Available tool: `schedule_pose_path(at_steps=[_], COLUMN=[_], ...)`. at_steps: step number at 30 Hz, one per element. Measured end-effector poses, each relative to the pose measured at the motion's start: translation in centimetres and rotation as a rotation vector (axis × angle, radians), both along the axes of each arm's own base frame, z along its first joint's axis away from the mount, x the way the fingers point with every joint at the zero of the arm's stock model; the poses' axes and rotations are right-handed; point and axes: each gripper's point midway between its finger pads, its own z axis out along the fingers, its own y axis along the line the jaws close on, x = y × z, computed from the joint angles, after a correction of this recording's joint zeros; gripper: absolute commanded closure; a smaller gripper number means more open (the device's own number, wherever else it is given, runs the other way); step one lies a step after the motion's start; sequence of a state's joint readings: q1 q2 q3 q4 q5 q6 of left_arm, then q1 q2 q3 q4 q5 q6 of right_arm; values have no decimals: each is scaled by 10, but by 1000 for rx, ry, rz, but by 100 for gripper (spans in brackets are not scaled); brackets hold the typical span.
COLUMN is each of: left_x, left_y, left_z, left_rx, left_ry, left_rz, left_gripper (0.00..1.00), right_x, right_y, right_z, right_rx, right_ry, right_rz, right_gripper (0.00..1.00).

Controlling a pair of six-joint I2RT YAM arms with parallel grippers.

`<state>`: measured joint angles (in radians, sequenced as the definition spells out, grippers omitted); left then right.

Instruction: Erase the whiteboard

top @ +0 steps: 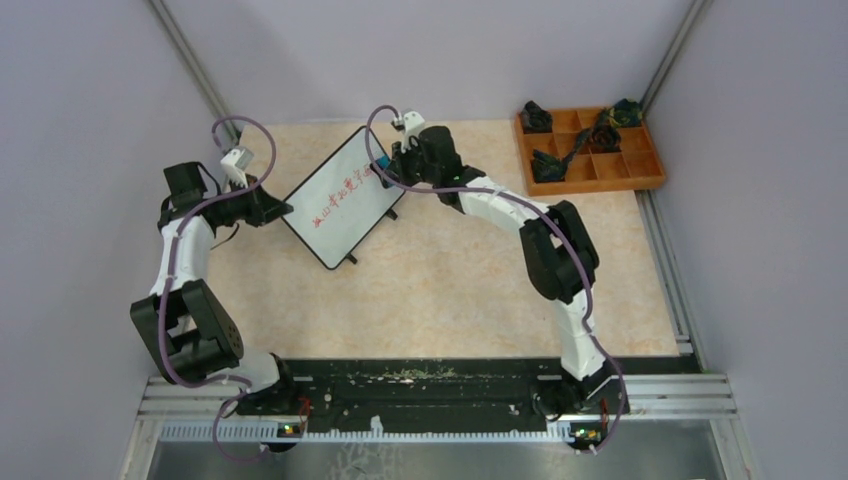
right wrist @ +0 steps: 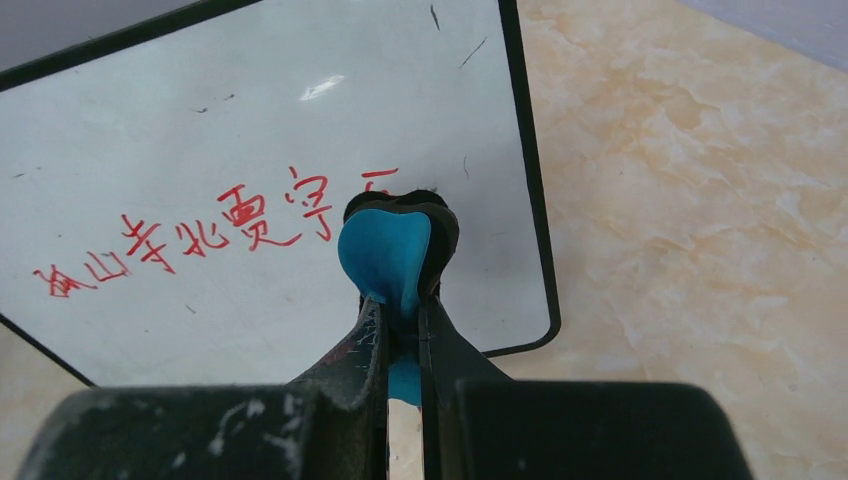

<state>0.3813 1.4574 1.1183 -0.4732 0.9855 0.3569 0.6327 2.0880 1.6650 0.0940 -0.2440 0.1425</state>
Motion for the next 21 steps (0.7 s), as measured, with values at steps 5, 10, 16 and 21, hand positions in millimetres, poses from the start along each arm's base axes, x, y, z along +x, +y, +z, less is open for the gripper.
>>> schedule_pose_path(at_steps=[5,10,16,21], left_x=[0,-1,-2,-3], left_y=[0,-1,-1,-1], left_z=[0,0,-1,-1], left_rx=[-1,-1,1,2], left_ry=[1,2,3,6], left_rz=[-2,-4,-7,-10], left_gripper=[100,100,100,100], right_x=[12,27,40,40], right_y=[5,8,11,23], right_z=[-16,-22,-13,2], right_rx=[-25,-31,-2,39], right_ry=[-33,-79,-142,-203], right_rz=[-19,-43,-88,-95], right_gripper=[100,100,100,100])
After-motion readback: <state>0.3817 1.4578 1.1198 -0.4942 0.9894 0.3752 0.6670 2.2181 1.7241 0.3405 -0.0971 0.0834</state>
